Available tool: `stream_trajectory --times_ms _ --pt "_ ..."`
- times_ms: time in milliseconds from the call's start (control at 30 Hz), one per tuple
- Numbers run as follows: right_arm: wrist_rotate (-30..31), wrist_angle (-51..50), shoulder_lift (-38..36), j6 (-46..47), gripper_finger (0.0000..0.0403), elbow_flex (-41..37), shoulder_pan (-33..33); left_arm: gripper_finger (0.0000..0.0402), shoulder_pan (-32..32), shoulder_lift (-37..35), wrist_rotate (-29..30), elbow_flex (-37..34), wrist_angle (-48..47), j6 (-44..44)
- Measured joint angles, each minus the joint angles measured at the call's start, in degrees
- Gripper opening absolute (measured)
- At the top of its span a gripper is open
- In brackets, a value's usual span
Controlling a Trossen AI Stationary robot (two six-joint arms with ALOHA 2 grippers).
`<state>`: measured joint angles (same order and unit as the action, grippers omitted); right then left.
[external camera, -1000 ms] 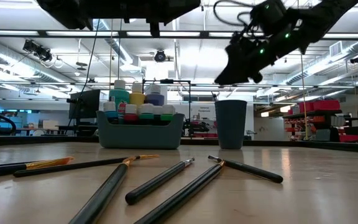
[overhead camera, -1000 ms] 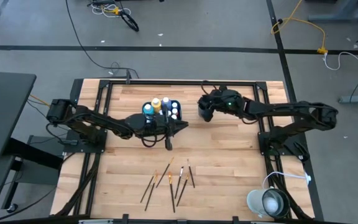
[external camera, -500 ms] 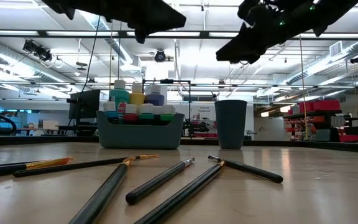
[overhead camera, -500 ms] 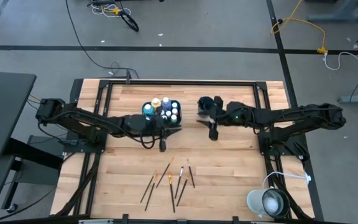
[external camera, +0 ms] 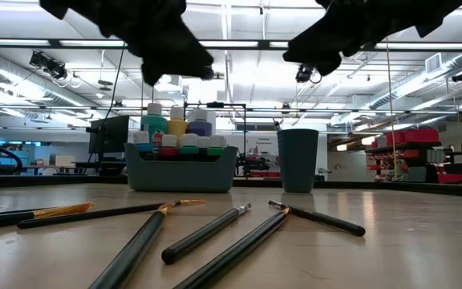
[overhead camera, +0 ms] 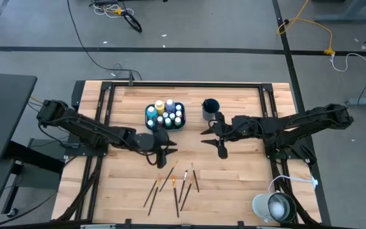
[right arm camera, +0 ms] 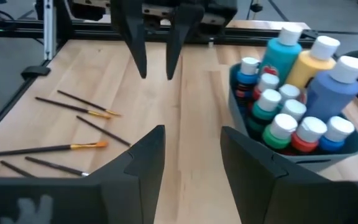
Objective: Pick & Place Paint Supplies
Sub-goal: Put the gold paint brush into the blue cup
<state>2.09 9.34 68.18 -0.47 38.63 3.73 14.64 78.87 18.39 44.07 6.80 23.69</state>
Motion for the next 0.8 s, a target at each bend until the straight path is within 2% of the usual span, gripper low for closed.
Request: stream_trajectory --times_ms 167,433,500,800 --pt "0.0 0.0 0.0 0.0 0.0159 0.0 0.9 0.0123 4.4 0.0 0.3 0.0 -5.0 7.7" --pt "0.0 0.8 0.0 0.0 0.0159 0.0 1.2 0.0122 10.3 5.4 4.5 0.0 -3.9 17.5" --pt "0.0 0.9 0.0 0.0 0.0159 0.0 1.2 0.0122 10.8 6.9 3.8 0.0 -4.3 21.2" --pt "0.0 0.3 0.1 -0.1 0.0159 0.0 1.2 0.0121 12.6 12.2 -0.2 0.0 -11.6 27.4"
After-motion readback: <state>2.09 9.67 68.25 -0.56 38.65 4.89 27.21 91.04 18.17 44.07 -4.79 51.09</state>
